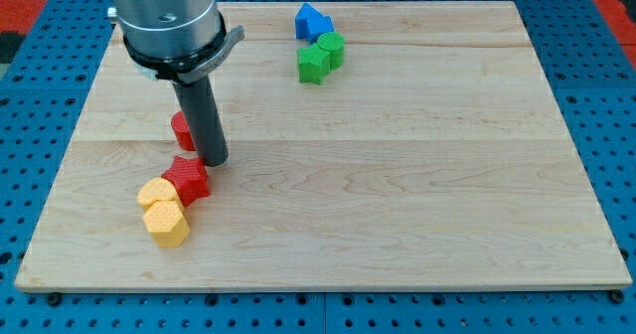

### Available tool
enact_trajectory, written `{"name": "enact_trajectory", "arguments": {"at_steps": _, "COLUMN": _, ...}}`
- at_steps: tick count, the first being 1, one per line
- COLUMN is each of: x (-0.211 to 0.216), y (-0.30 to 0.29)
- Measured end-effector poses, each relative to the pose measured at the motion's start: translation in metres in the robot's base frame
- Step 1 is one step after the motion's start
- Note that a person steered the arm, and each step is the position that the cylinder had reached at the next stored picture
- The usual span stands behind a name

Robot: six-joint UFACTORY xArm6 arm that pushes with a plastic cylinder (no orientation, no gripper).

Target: Push the red circle close to the red star

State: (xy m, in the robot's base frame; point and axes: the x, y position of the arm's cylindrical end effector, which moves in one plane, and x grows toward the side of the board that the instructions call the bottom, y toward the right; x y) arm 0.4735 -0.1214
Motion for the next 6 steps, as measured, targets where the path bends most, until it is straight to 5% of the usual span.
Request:
{"name": "enact_trajectory", "arguments": {"at_steps": 1, "x": -0.028, "y": 0.046}}
{"name": "enact_trajectory", "arguments": {"at_steps": 3, "x": -0.074, "y": -0.004}}
{"name": "enact_trajectory", "arguments": {"at_steps": 5, "x": -0.018, "y": -0.032}}
{"name": "enact_trajectory", "arguments": {"at_steps": 6, "x": -0.041, "y": -0.047}}
